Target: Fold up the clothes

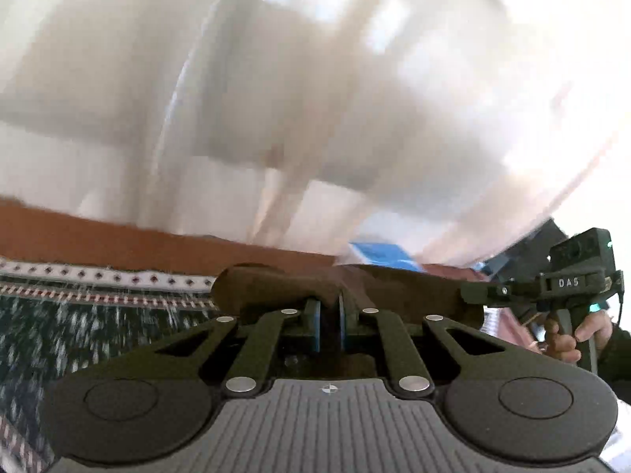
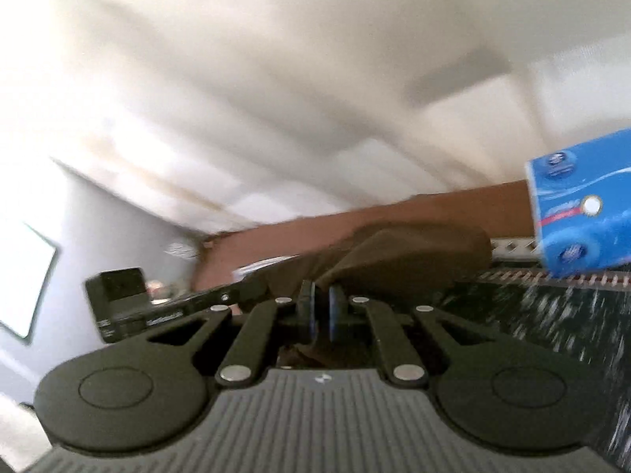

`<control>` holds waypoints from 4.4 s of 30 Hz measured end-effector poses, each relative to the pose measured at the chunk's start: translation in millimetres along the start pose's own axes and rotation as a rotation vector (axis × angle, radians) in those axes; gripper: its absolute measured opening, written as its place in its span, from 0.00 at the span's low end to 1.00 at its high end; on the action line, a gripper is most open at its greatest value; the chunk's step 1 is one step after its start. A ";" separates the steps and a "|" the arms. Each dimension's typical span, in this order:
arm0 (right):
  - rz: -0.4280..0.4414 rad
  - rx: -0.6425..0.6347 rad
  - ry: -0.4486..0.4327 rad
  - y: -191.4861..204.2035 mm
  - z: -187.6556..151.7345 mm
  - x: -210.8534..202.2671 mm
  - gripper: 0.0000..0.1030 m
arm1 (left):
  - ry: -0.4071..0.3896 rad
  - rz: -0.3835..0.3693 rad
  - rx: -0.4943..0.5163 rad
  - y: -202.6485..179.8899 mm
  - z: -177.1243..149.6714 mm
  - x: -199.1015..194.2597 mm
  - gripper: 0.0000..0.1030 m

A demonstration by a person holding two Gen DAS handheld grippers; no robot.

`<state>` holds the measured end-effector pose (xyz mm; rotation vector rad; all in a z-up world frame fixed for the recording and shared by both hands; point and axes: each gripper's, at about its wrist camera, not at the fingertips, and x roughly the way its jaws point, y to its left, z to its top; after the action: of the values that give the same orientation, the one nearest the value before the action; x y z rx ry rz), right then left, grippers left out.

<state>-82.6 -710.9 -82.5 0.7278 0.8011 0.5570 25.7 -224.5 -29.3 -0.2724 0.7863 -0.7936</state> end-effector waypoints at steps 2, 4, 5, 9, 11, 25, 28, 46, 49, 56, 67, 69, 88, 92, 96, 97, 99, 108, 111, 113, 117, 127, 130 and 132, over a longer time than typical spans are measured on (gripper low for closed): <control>0.030 -0.015 0.004 23.3 -25.5 -20.3 0.07 | 0.006 -0.015 -0.001 -13.4 -18.8 -28.8 0.04; 0.052 -0.007 0.025 39.1 -59.8 -34.3 0.07 | 0.041 -0.020 -0.008 -23.3 -45.3 -48.6 0.04; 0.050 0.002 0.042 41.3 -77.7 -36.9 0.07 | 0.078 -0.015 -0.020 -23.1 -62.7 -52.6 0.04; -0.015 0.100 0.121 25.6 -155.2 -33.9 0.08 | 0.218 0.051 -0.039 -17.4 -129.4 -45.7 0.04; -0.081 0.147 0.157 4.0 -186.3 -19.3 0.08 | 0.267 0.082 -0.072 -7.0 -155.0 -30.5 0.04; -0.214 0.139 0.173 -27.2 -198.7 -9.2 0.43 | 0.337 0.125 -0.081 6.3 -173.4 -25.8 0.47; -0.200 0.107 0.143 -18.6 -180.9 -25.0 0.48 | 0.286 0.088 -0.081 4.7 -154.1 -43.1 0.55; -0.348 0.169 0.063 -73.6 -78.6 39.2 0.56 | 0.230 0.111 -0.199 49.5 -75.1 68.9 0.55; -0.300 0.193 0.103 -79.7 -78.7 48.5 0.34 | 0.211 0.067 -0.202 46.5 -70.1 65.3 0.04; -0.129 0.129 -0.015 -36.3 -64.6 11.3 0.03 | 0.105 -0.037 -0.133 15.4 -48.9 10.6 0.01; 0.063 0.007 0.258 62.1 -184.3 -54.5 0.04 | 0.326 -0.116 -0.050 -42.8 -160.2 -82.6 0.02; -0.005 0.032 0.327 52.9 -220.0 -49.1 0.04 | 0.417 -0.070 -0.036 -41.3 -199.0 -74.5 0.03; -0.312 -0.036 0.345 68.2 -286.8 -28.5 0.45 | 0.361 -0.038 0.115 -35.0 -203.6 -96.6 0.46; -0.357 -0.060 0.154 78.8 -271.6 -6.5 0.45 | 0.332 -0.021 0.184 -58.0 -209.7 -55.9 0.46; -0.437 -0.132 0.210 74.5 -285.9 42.4 0.45 | 0.428 0.019 0.231 -70.3 -244.0 -34.7 0.46; -0.449 -0.152 0.251 72.2 -294.7 48.3 0.45 | 0.453 0.026 0.236 -72.2 -253.9 -33.7 0.47; -0.432 -0.219 0.257 75.0 -308.4 44.6 0.46 | 0.444 0.045 0.239 -73.5 -268.7 -42.9 0.49; -0.338 -0.205 0.303 76.1 -319.2 2.4 0.46 | 0.387 0.152 0.135 -80.3 -280.1 -97.6 0.52; -0.335 -0.212 0.218 76.4 -311.2 -14.3 0.46 | 0.338 0.220 0.040 -73.0 -281.9 -100.2 0.54; -0.339 -0.231 0.237 71.9 -310.9 -15.6 0.47 | 0.355 0.236 0.041 -74.4 -285.6 -95.1 0.54; -0.371 -0.302 0.307 71.8 -322.2 -6.5 0.47 | 0.366 0.261 0.085 -82.4 -297.1 -88.6 0.54; -0.393 -0.293 0.322 68.7 -333.1 1.1 0.44 | 0.370 0.313 0.047 -81.8 -301.8 -77.4 0.43; -0.404 -0.316 0.328 69.7 -335.4 1.0 0.41 | 0.365 0.329 0.035 -79.7 -302.3 -78.1 0.20; -0.412 -0.312 0.324 67.1 -334.6 -0.6 0.30 | 0.361 0.338 0.026 -77.8 -302.5 -79.2 0.13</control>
<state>-361.0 -547.3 -193.0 0.1742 1.1023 0.4146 -268.9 -201.3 -157.8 0.0322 1.1260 -0.5368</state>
